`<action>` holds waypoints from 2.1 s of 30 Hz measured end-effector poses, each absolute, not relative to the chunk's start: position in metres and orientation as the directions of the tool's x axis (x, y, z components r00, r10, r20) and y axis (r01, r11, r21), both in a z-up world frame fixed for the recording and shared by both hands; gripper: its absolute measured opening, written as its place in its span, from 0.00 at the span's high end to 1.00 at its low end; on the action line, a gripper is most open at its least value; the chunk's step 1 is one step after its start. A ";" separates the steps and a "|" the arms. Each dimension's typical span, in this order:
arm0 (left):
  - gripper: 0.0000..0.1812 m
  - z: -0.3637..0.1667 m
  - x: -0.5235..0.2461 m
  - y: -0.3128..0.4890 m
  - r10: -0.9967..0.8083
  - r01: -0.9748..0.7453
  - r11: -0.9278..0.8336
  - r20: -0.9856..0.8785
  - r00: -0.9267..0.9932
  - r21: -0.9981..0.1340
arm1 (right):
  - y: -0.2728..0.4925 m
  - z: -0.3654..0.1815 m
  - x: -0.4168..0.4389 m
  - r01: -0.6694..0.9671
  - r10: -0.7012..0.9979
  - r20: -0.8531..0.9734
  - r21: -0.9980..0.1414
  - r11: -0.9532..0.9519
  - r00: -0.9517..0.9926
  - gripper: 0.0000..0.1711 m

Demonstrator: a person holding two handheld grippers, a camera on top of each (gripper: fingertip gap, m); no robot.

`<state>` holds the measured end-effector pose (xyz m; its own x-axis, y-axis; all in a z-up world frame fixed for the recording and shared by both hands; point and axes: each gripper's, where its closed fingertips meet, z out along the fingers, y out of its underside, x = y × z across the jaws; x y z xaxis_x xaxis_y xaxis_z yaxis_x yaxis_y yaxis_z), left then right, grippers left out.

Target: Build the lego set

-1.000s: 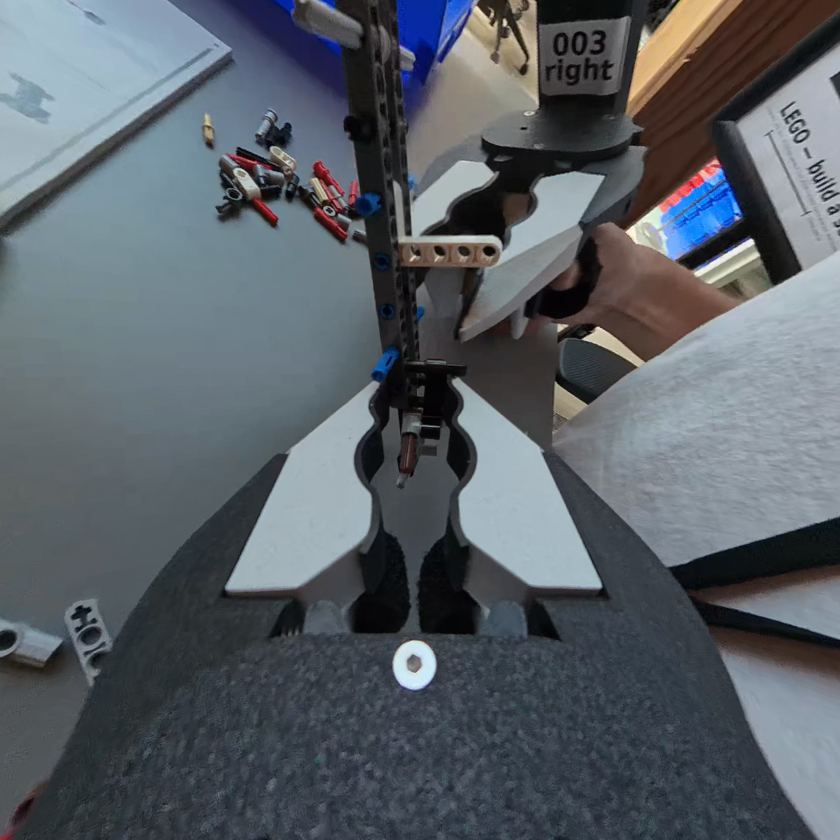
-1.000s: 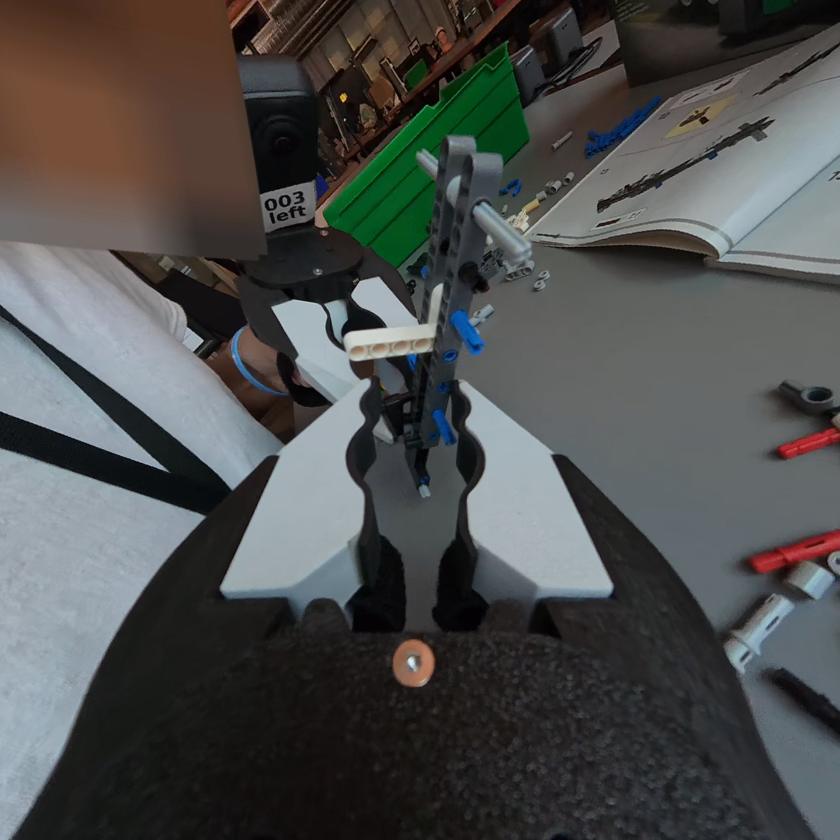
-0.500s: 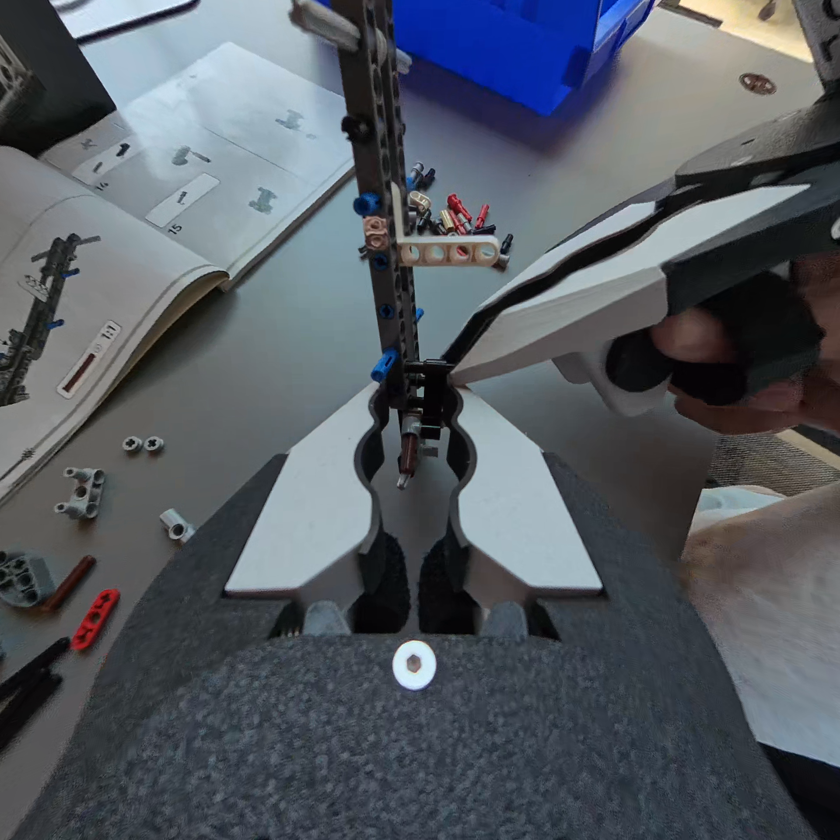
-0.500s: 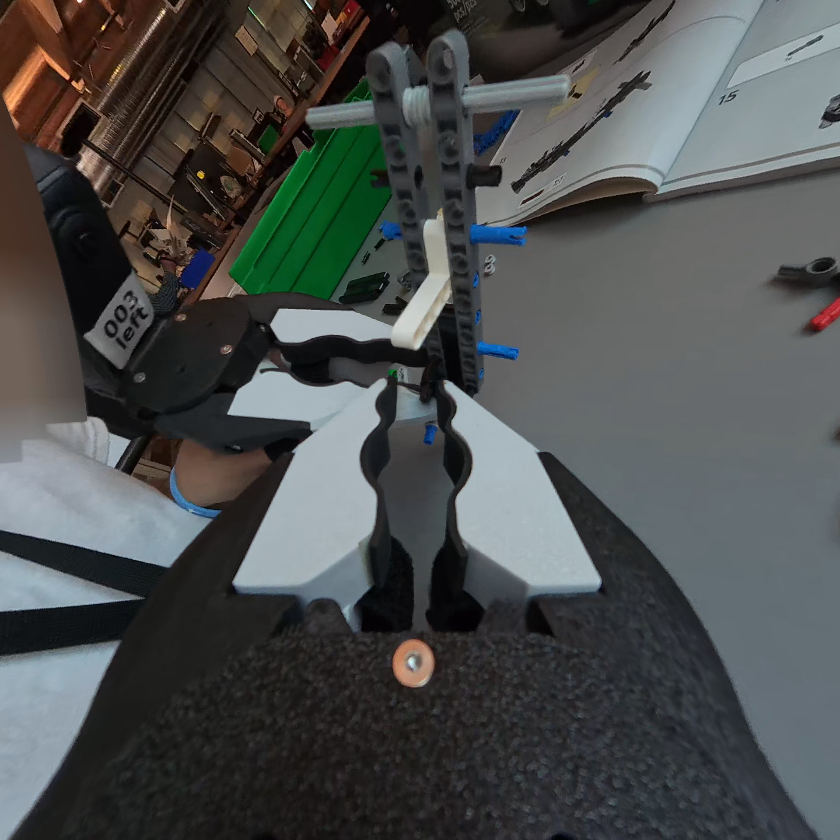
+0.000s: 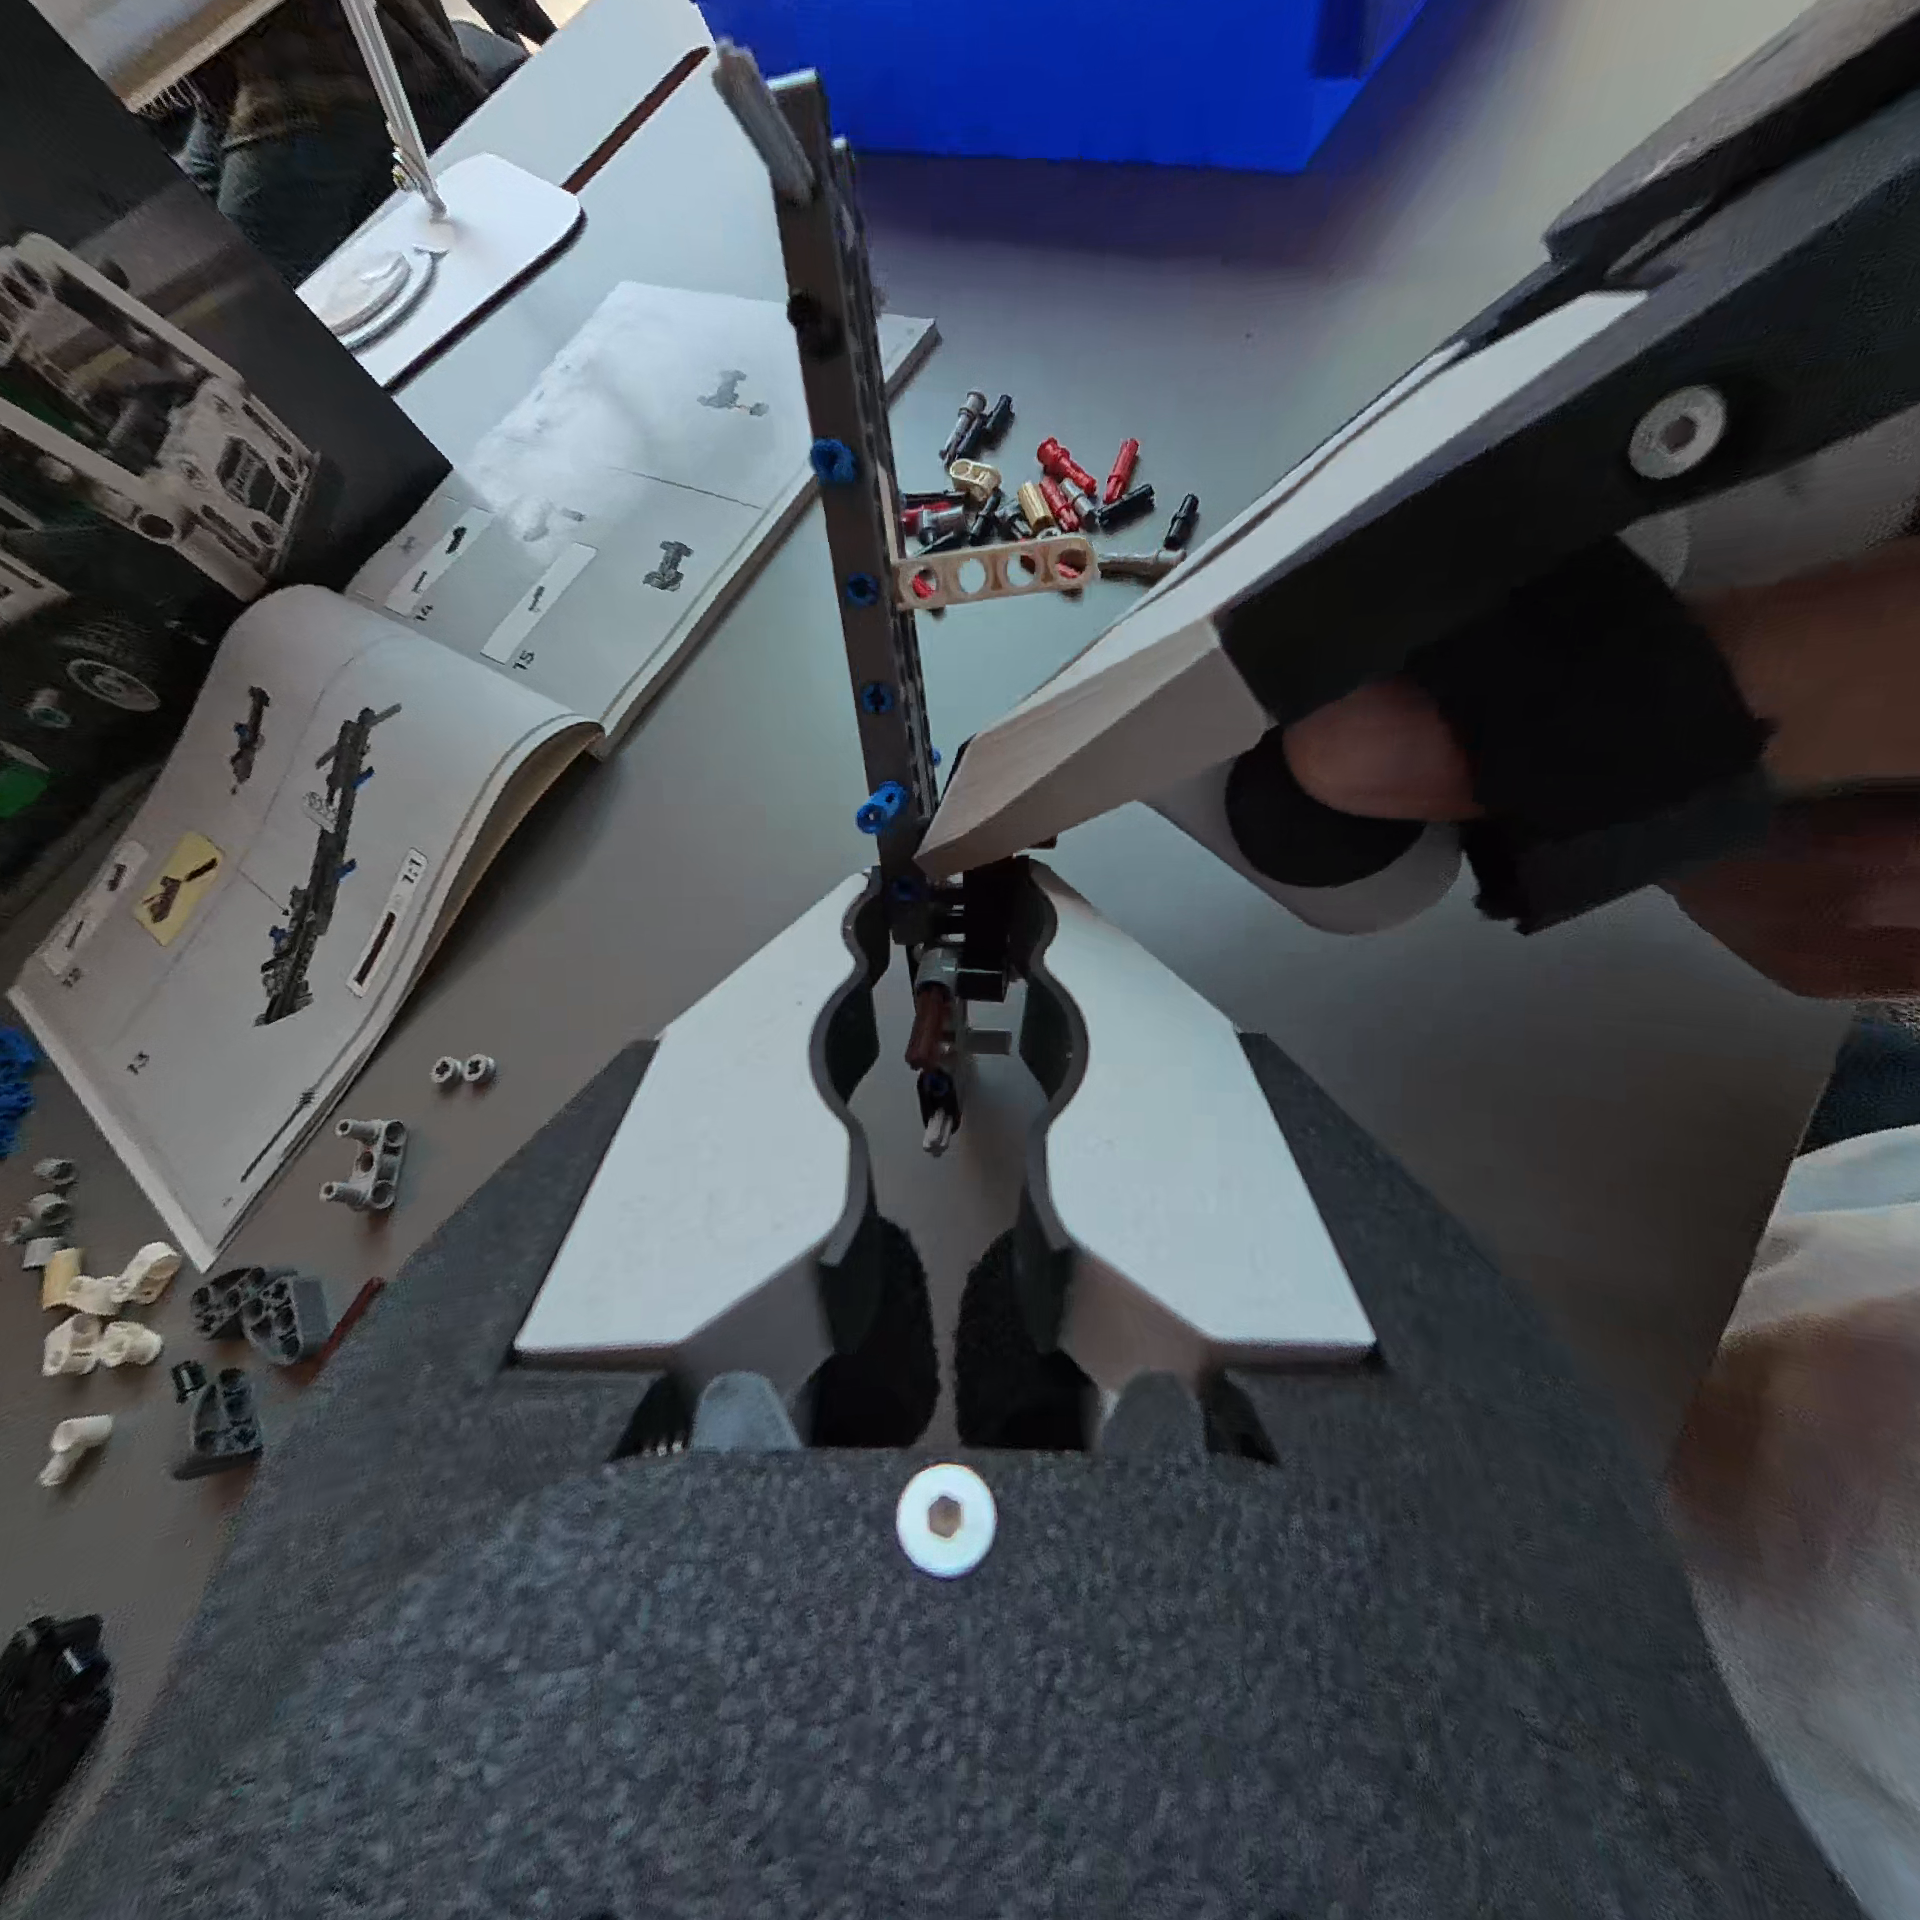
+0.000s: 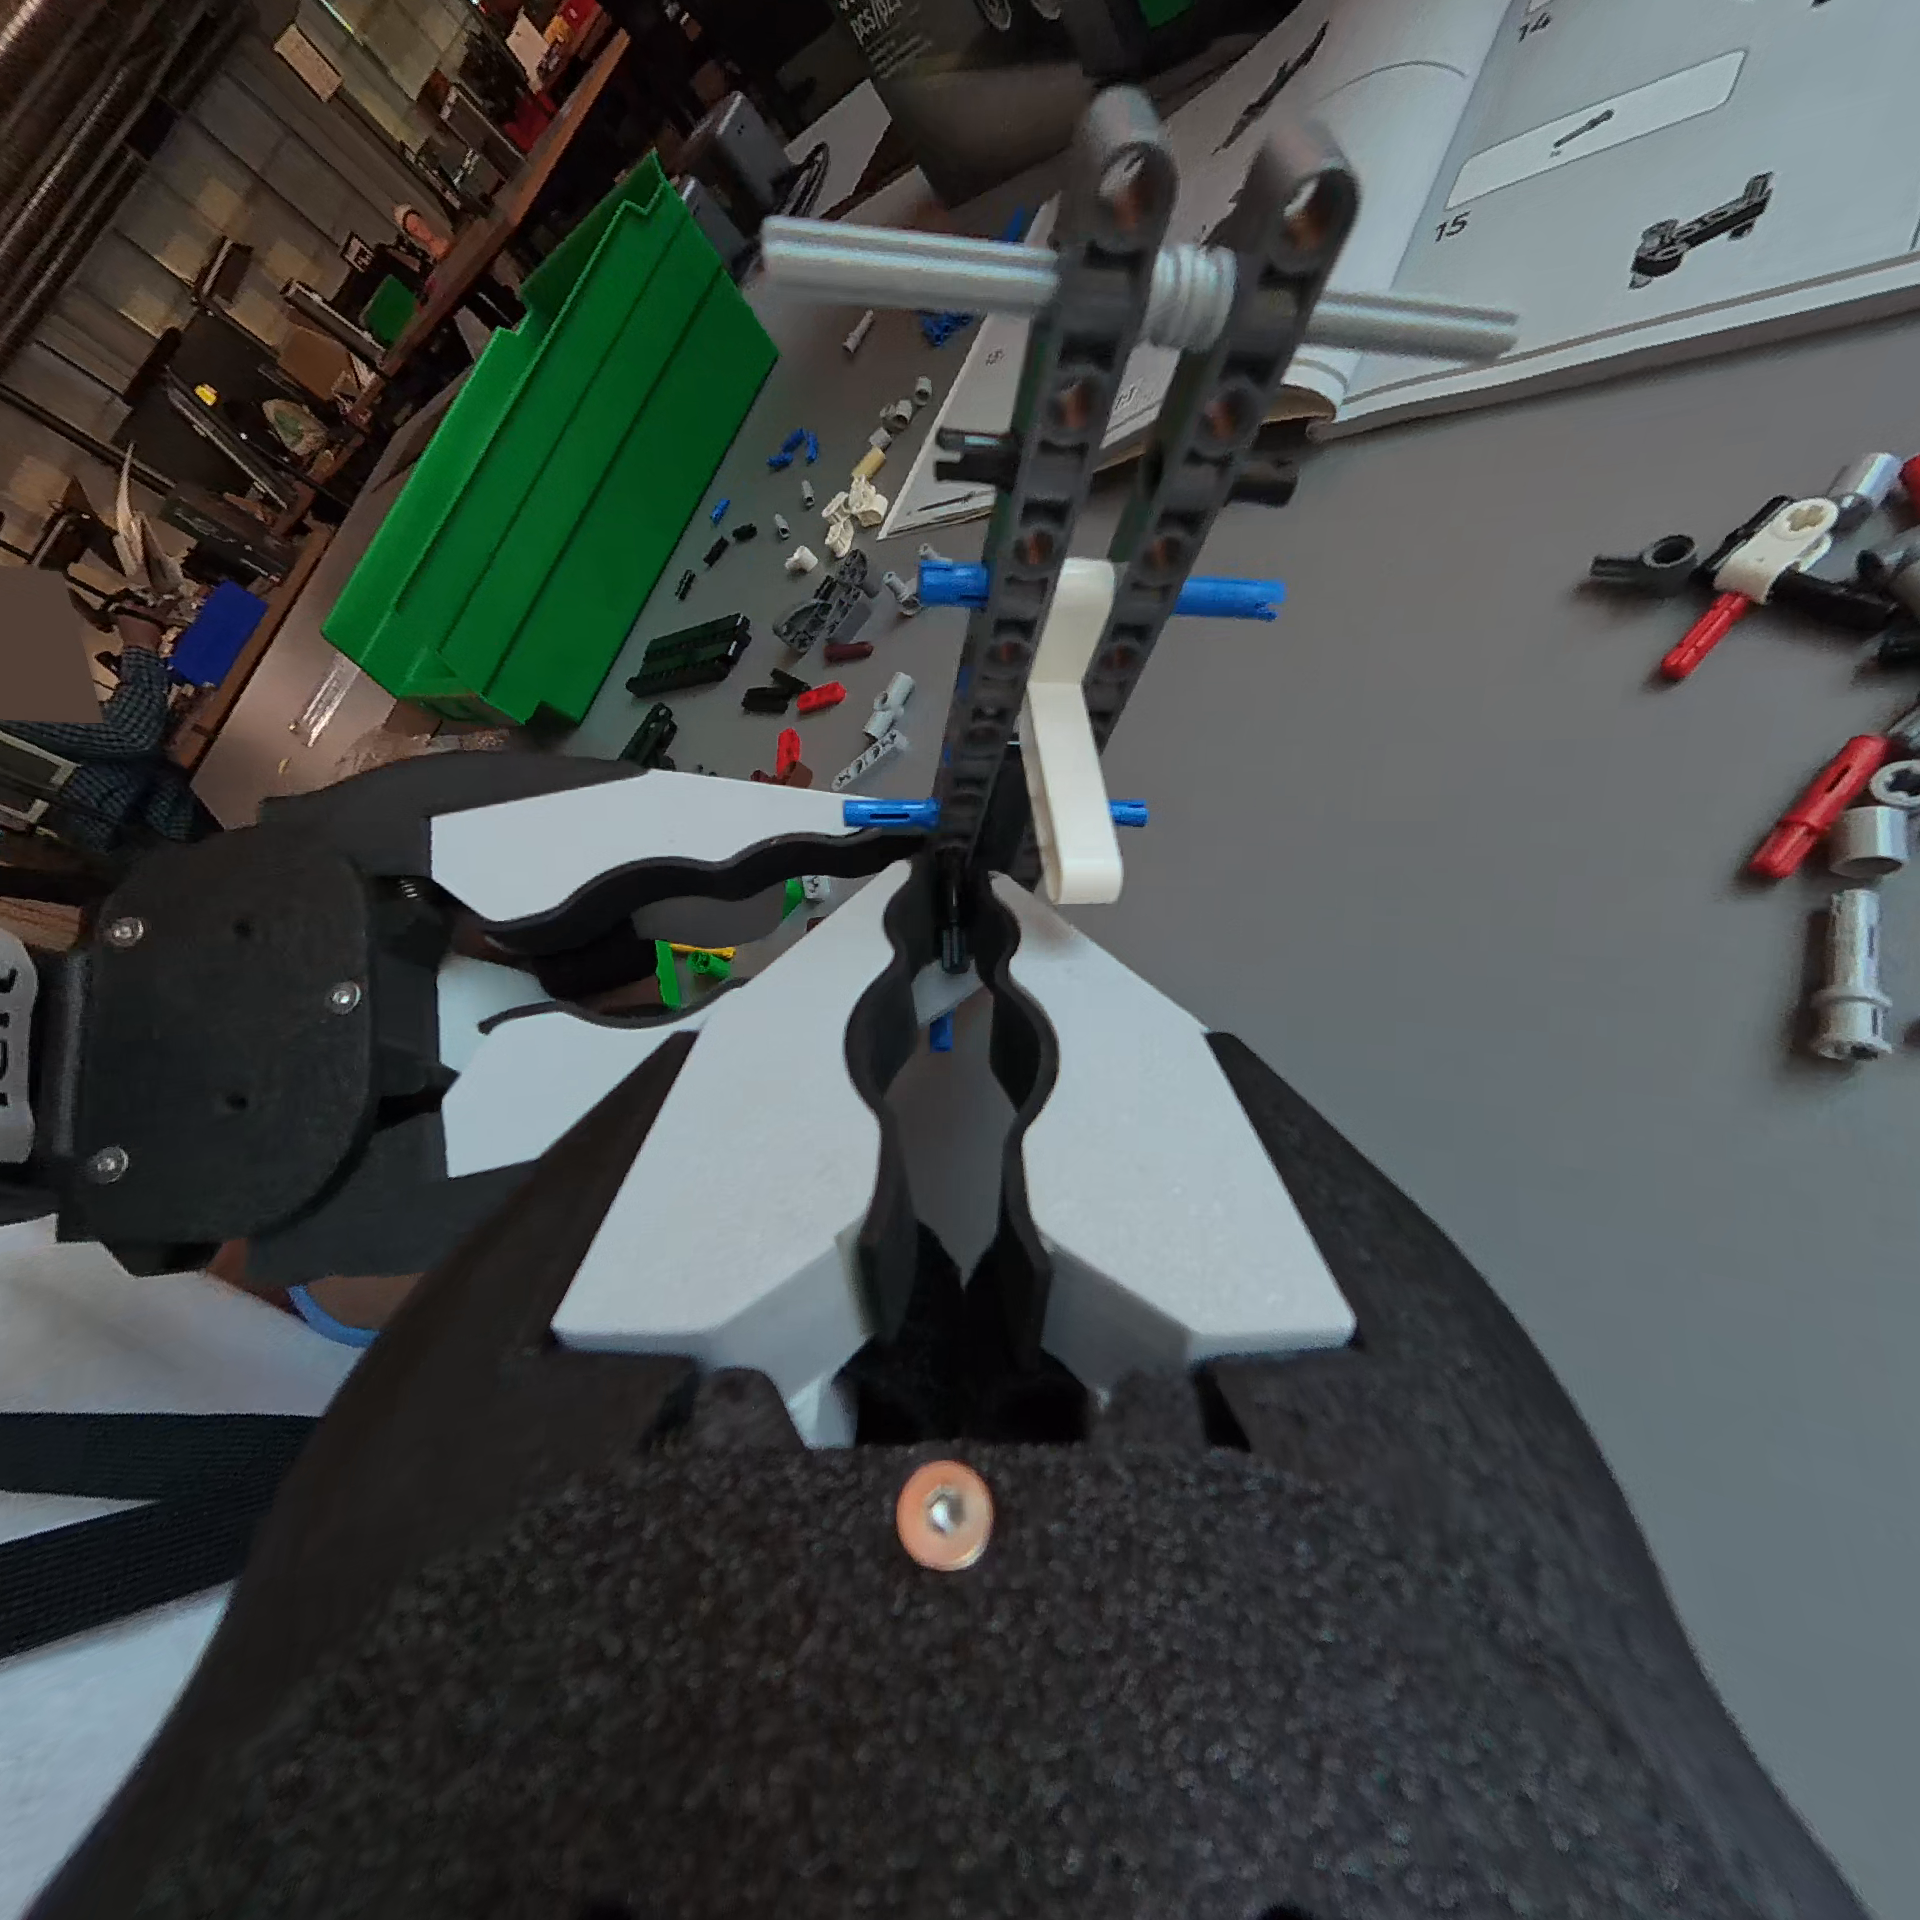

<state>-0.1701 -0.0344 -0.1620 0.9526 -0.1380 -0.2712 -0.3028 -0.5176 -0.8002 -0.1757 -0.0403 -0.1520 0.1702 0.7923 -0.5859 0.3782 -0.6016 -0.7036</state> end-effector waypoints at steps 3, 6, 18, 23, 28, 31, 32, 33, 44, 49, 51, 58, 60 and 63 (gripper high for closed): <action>0.89 -0.161 -0.170 -0.033 -0.132 -0.318 -0.507 -0.292 0.947 -0.801 | -0.039 -0.152 -0.175 0.384 0.813 -0.551 -0.721 -0.577 0.187 0.98; 0.89 -0.160 -0.170 -0.034 -0.142 -0.252 -0.508 -0.209 0.968 -0.824 | -0.040 -0.150 -0.175 0.378 0.794 -0.588 -0.707 -0.598 0.157 0.98; 0.88 -0.151 -0.165 -0.040 -0.222 -0.003 -0.513 0.129 0.966 -0.859 | -0.035 -0.131 -0.159 0.319 0.895 -0.439 -0.862 -0.393 -0.083 0.84; 0.89 -0.136 -0.152 -0.046 -0.350 0.141 -0.523 0.363 0.863 -0.840 | -0.035 -0.108 -0.156 0.253 0.780 -0.539 -0.841 -0.479 -0.317 0.64; 0.89 -0.130 -0.137 -0.051 -0.423 0.166 -0.533 0.431 0.797 -0.829 | -0.053 -0.108 -0.164 0.326 0.595 -0.669 -0.740 -0.588 -0.445 0.77; 0.89 -0.122 -0.131 -0.054 -0.447 0.239 -0.547 0.521 0.727 -0.802 | -0.058 -0.109 -0.161 0.343 0.604 -0.643 -0.764 -0.546 -0.471 0.91; 0.89 -0.120 -0.129 -0.055 -0.455 0.263 -0.554 0.552 0.699 -0.790 | -0.059 -0.106 -0.160 0.335 0.602 -0.632 -0.773 -0.539 -0.488 0.91; 0.89 -0.117 -0.130 -0.054 -0.458 0.299 -0.551 0.582 0.672 -0.779 | -0.062 -0.101 -0.157 0.333 0.573 -0.632 -0.769 -0.546 -0.521 0.86; 0.89 -0.116 -0.126 -0.055 -0.440 0.458 -0.613 0.760 0.478 -0.644 | -0.067 -0.102 -0.154 0.356 0.540 -0.640 -0.761 -0.542 -0.547 0.79; 0.89 -0.106 -0.122 -0.057 -0.459 0.488 -0.612 0.782 0.422 -0.623 | -0.071 -0.091 -0.147 0.317 0.514 -0.610 -0.775 -0.548 -0.603 0.76; 0.89 -0.112 -0.125 -0.055 -0.449 0.466 -0.608 0.762 0.466 -0.643 | -0.071 -0.090 -0.146 0.342 0.471 -0.640 -0.745 -0.572 -0.607 0.69; 0.89 -0.112 -0.124 -0.054 -0.462 0.421 -0.573 0.701 0.543 -0.703 | -0.067 -0.098 -0.153 0.331 0.550 -0.617 -0.778 -0.535 -0.563 0.82; 0.89 -0.112 -0.123 -0.054 -0.468 0.424 -0.559 0.693 0.548 -0.713 | -0.068 -0.097 -0.152 0.322 0.553 -0.607 -0.785 -0.529 -0.571 0.82; 0.89 -0.111 -0.121 -0.055 -0.475 0.413 -0.545 0.675 0.565 -0.729 | -0.070 -0.096 -0.150 0.306 0.560 -0.586 -0.800 -0.516 -0.586 0.82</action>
<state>-0.1212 -0.0552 -0.1105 0.5648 -0.4749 0.6749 0.4131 -0.5453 -0.7293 -0.1499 -0.0701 -0.0959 -0.5863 0.5596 -0.5858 0.3062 -0.5163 -0.7998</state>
